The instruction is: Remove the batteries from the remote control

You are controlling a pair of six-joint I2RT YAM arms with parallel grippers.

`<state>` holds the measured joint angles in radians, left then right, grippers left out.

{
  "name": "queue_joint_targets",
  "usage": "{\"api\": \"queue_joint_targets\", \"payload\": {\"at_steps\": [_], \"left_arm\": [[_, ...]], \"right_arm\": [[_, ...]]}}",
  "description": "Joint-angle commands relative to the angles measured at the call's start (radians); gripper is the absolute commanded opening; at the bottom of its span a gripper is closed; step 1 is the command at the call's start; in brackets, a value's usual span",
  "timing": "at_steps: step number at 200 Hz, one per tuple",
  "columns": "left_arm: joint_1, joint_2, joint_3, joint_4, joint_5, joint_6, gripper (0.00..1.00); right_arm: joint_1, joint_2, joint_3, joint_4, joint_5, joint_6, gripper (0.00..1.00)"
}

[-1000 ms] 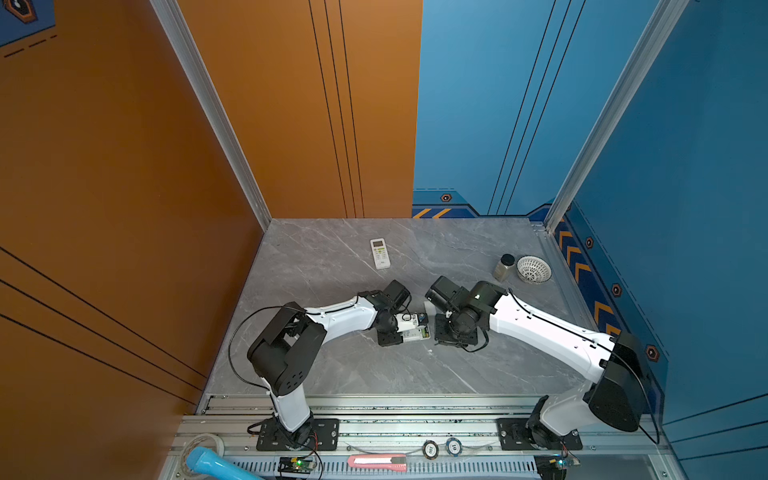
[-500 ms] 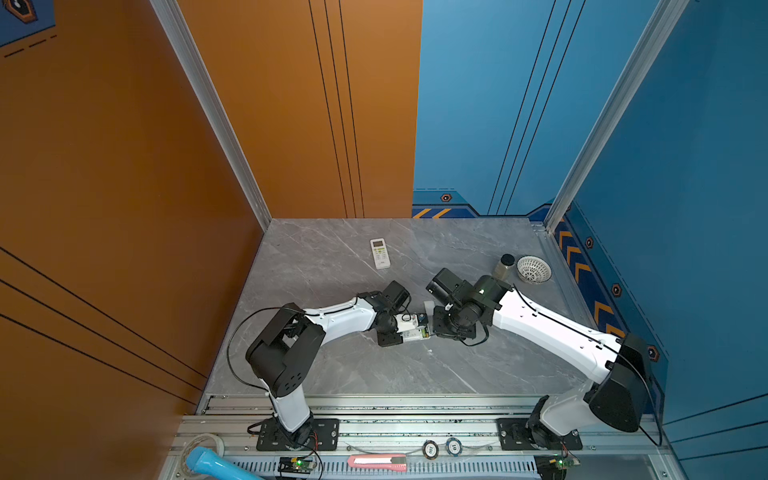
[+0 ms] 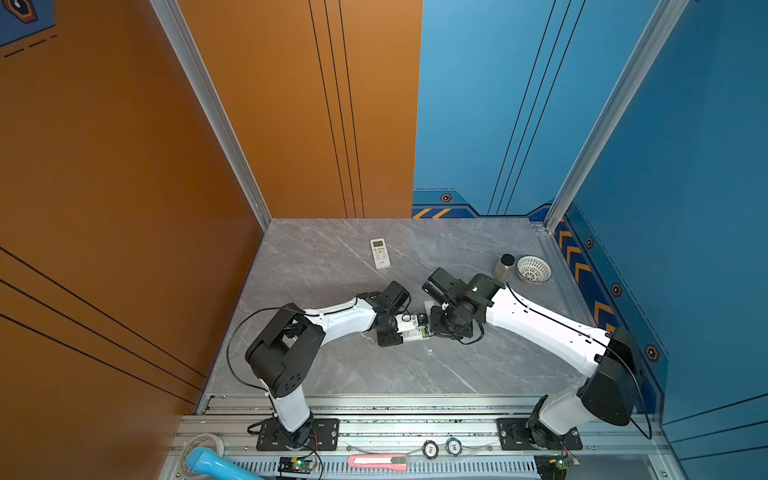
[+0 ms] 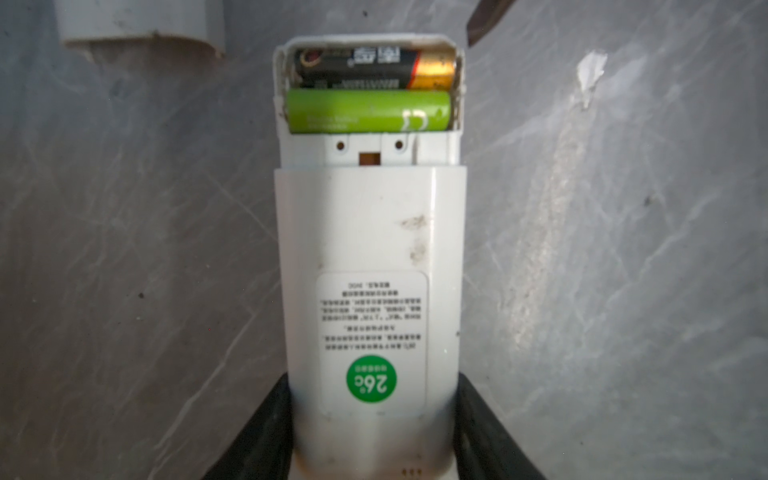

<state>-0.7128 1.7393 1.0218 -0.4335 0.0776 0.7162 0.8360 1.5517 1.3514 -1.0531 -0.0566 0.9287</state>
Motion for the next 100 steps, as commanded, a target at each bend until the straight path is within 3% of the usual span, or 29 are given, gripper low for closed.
{"api": "queue_joint_targets", "payload": {"at_steps": [1,100], "left_arm": [[-0.018,0.009,-0.026,-0.024,0.01,-0.006,0.21],[-0.014,0.012,-0.022,-0.024,0.011,-0.005,0.21]], "right_arm": [[-0.008,0.016,0.028,0.021,-0.003,-0.022,0.0],[-0.005,0.041,0.027,0.034,-0.043,-0.029,0.0]]}}
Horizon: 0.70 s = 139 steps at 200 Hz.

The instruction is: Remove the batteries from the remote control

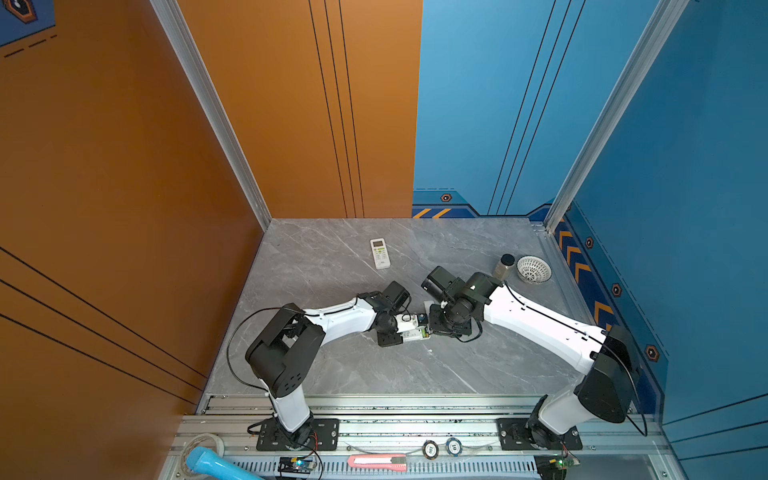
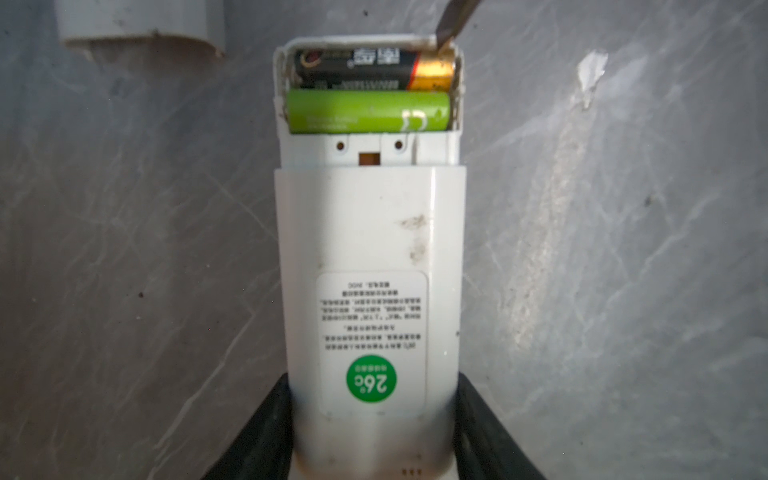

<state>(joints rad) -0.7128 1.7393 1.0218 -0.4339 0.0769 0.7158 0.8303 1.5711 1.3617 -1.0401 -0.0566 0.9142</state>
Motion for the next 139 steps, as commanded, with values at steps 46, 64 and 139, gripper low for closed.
{"api": "queue_joint_targets", "payload": {"at_steps": [46,64,139], "left_arm": [[-0.01,0.016,-0.021,-0.02,0.01,-0.006,0.21],[-0.007,0.016,-0.021,-0.017,0.008,-0.006,0.21],[-0.007,0.022,-0.02,-0.013,0.003,-0.006,0.21]], "right_arm": [[0.009,0.019,-0.003,0.02,-0.074,-0.011,0.0],[0.012,0.012,-0.015,0.02,-0.079,-0.003,0.0],[0.02,0.009,-0.034,0.012,-0.078,0.008,0.0]]}}
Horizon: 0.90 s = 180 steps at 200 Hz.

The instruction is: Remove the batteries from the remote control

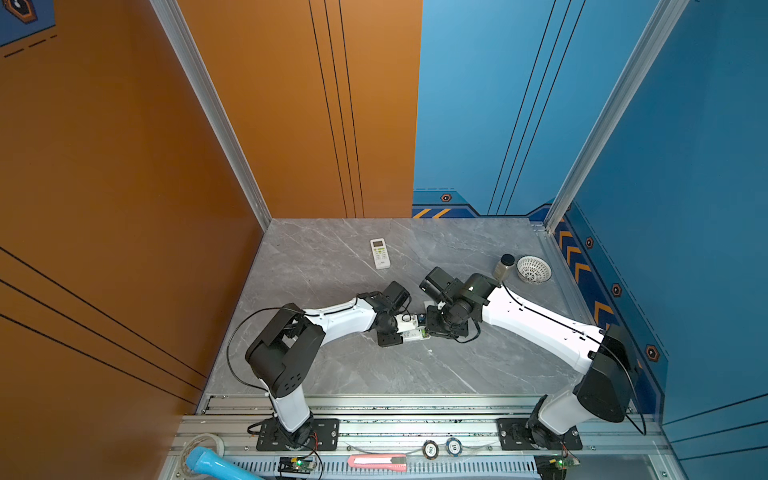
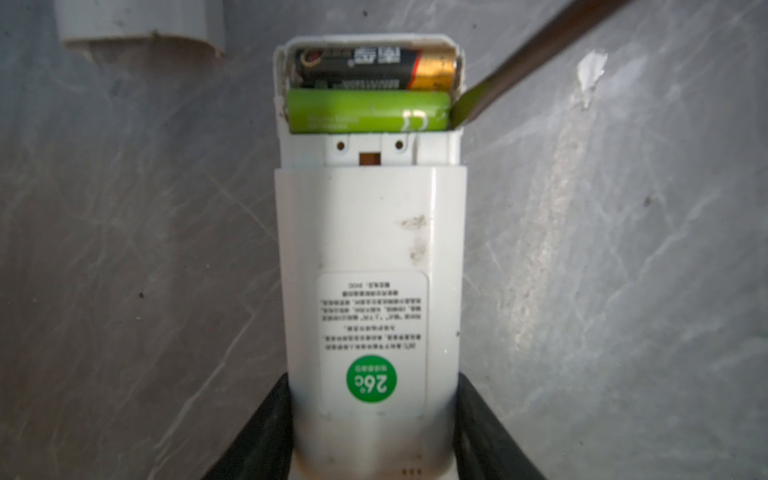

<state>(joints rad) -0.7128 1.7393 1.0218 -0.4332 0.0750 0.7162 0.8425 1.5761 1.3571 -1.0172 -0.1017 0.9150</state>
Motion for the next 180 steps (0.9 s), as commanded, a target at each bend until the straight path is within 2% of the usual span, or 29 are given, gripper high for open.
{"api": "queue_joint_targets", "payload": {"at_steps": [1,59,116,180], "left_arm": [[-0.007,0.022,-0.02,-0.014,0.004,-0.006,0.21],[-0.017,0.023,-0.017,-0.008,-0.012,-0.012,0.21],[-0.019,0.028,-0.008,-0.012,-0.009,-0.02,0.2],[-0.019,0.025,0.002,-0.028,0.015,-0.021,0.18]], "right_arm": [[0.007,0.004,-0.03,-0.011,-0.033,0.007,0.0],[0.003,0.026,0.0,-0.075,0.007,-0.011,0.0],[0.064,0.046,0.014,-0.07,0.116,0.019,0.0],[0.151,-0.049,-0.158,0.216,0.256,0.067,0.0]]}}
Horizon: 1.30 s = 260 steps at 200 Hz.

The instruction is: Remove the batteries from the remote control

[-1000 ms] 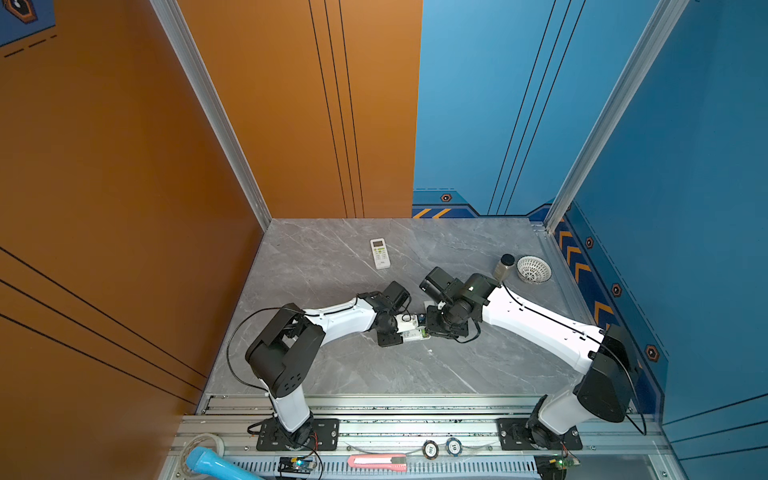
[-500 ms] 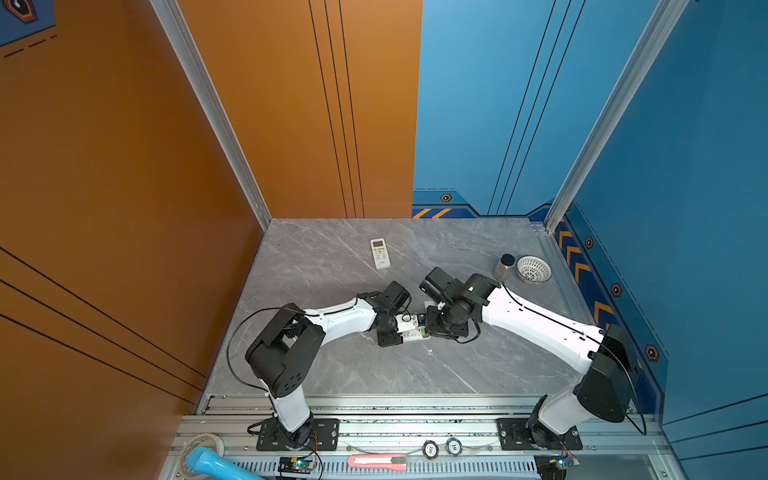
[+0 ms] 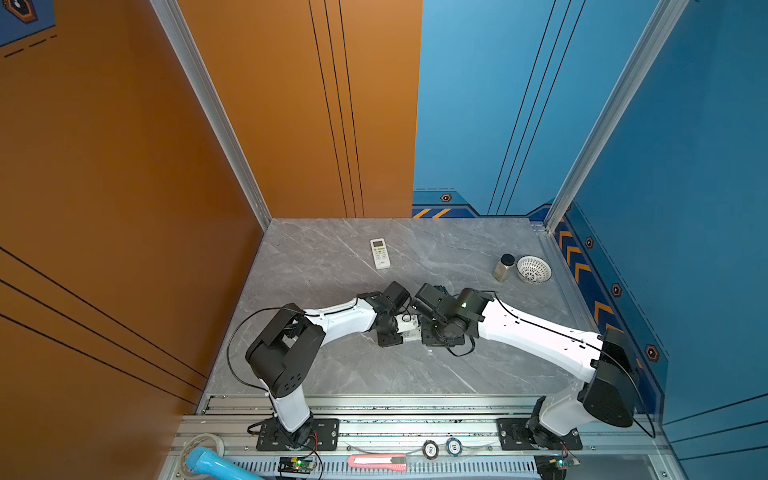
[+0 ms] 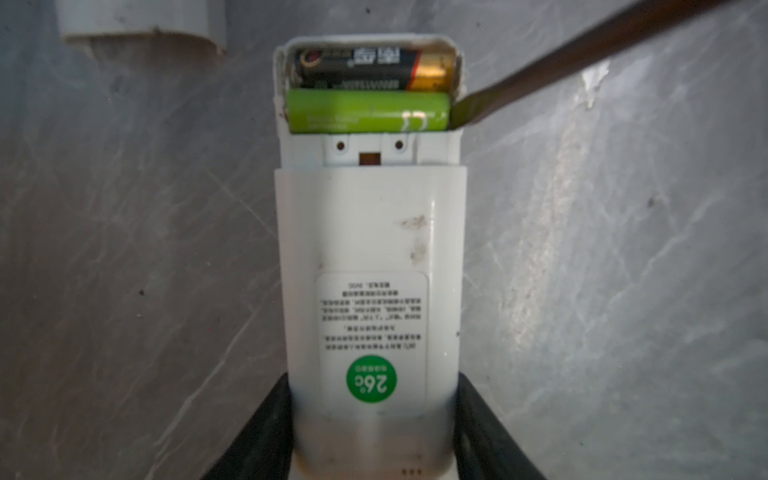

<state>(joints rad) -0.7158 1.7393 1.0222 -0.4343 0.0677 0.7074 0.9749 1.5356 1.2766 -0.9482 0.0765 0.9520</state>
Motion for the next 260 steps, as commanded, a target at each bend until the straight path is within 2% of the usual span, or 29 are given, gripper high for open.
{"api": "queue_joint_targets", "payload": {"at_steps": [1,52,127,161,194,230,260], "left_arm": [[-0.016,0.025,0.002,-0.027,0.022,-0.013,0.18],[-0.01,0.02,0.001,-0.031,0.035,-0.016,0.18],[-0.009,0.019,0.001,-0.038,0.05,-0.026,0.18],[-0.01,0.016,0.002,-0.039,0.051,-0.033,0.18],[-0.01,0.017,0.03,-0.045,0.054,-0.04,0.18],[-0.014,0.019,0.034,-0.054,0.052,-0.043,0.18],[-0.013,0.026,0.04,-0.059,0.047,-0.05,0.18]], "right_arm": [[0.019,-0.011,-0.079,0.15,0.081,0.031,0.0],[0.037,-0.09,-0.227,0.299,0.106,0.038,0.0],[0.095,-0.229,-0.418,0.513,0.275,0.052,0.0],[0.122,-0.291,-0.526,0.674,0.352,0.056,0.0],[0.177,-0.343,-0.61,0.822,0.484,0.048,0.0],[0.225,-0.398,-0.639,0.905,0.582,-0.024,0.0],[0.244,-0.439,-0.658,0.906,0.629,-0.022,0.0]]}}
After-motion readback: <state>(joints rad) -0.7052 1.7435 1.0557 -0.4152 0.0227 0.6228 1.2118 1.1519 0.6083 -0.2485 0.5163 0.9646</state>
